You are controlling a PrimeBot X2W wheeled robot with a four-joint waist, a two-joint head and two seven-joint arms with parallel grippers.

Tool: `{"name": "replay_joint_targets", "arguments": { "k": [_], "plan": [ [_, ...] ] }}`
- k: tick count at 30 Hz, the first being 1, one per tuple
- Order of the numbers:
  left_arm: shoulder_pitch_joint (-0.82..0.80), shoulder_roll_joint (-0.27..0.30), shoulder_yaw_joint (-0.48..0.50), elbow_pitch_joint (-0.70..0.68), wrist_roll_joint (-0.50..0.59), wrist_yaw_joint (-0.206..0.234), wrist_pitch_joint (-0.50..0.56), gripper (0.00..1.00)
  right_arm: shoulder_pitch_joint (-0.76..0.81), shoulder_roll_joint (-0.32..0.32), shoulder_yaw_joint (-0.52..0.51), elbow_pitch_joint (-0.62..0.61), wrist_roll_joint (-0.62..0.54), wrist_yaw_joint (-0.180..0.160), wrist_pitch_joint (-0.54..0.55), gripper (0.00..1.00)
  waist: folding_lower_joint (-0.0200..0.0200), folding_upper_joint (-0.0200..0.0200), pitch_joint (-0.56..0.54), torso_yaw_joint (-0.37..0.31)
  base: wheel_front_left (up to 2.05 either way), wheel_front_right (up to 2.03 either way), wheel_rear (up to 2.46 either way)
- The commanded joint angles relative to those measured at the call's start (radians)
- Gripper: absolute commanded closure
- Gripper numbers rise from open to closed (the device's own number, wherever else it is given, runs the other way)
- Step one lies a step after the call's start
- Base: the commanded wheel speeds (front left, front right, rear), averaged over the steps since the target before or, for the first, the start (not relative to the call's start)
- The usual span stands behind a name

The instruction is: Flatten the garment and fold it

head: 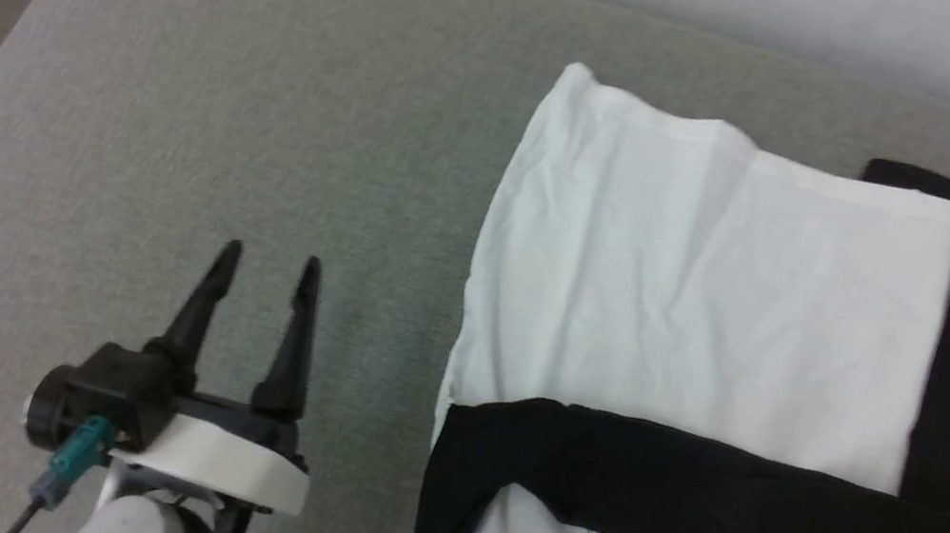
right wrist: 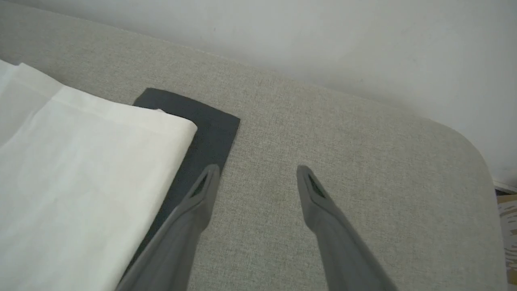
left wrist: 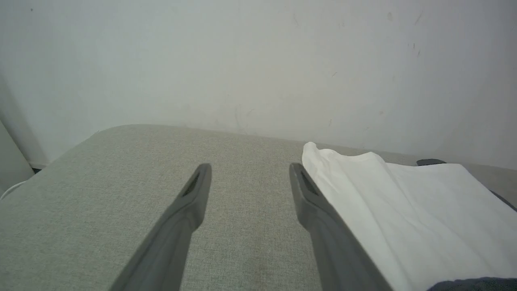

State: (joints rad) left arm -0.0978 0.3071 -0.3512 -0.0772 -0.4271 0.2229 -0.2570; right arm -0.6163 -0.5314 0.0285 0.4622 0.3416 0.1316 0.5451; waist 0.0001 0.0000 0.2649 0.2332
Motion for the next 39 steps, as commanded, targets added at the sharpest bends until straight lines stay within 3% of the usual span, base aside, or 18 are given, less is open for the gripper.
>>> {"name": "replay_joint_targets", "arguments": {
  "k": [1,8,16,17,18,25,39],
  "plan": [
    [0.008,-0.03,0.013,-0.005,0.025,-0.025,-0.005,0.0,-0.042,-0.008,0.003,0.051,-0.002,-0.001,0.022,0.0,-0.0001,0.0,0.1,0.1,0.0,0.0,0.0],
    [-0.003,-0.126,0.054,0.013,0.086,-0.111,-0.005,0.0,-0.152,-0.043,0.024,0.227,-0.031,-0.001,0.063,0.0,-0.0001,0.0,0.155,0.155,0.0,0.0,0.0],
    [0.011,-0.184,0.104,0.035,0.14,-0.168,-0.005,0.0,-0.168,-0.035,0.083,0.334,-0.018,-0.001,0.036,0.0,-0.0001,0.0,0.162,0.164,0.0,0.0,0.0],
    [0.012,-0.188,0.11,0.038,0.145,-0.172,-0.005,0.0,-0.163,-0.033,0.091,0.346,-0.008,-0.001,0.036,0.44,-0.0001,0.0,0.16,0.162,0.0,0.0,0.0],
    [0.014,-0.192,0.116,0.041,0.15,-0.176,-0.005,0.0,-0.157,-0.031,0.104,0.354,-0.001,-0.001,0.037,1.0,-0.0001,0.0,0.157,0.159,0.0,0.0,0.0],
    [0.018,-0.205,0.142,0.058,0.176,-0.196,-0.005,0.0,-0.142,-0.042,0.131,0.391,0.032,-0.001,-0.029,1.0,-0.0001,0.0,0.132,0.126,0.0,0.0,0.0],
    [0.063,-0.214,0.181,0.092,0.202,-0.227,-0.005,0.0,-0.128,-0.082,-0.062,0.537,-0.025,-0.001,-0.336,1.0,-0.0001,0.0,-0.036,0.004,0.0,0.0,0.0]
  ]
}}
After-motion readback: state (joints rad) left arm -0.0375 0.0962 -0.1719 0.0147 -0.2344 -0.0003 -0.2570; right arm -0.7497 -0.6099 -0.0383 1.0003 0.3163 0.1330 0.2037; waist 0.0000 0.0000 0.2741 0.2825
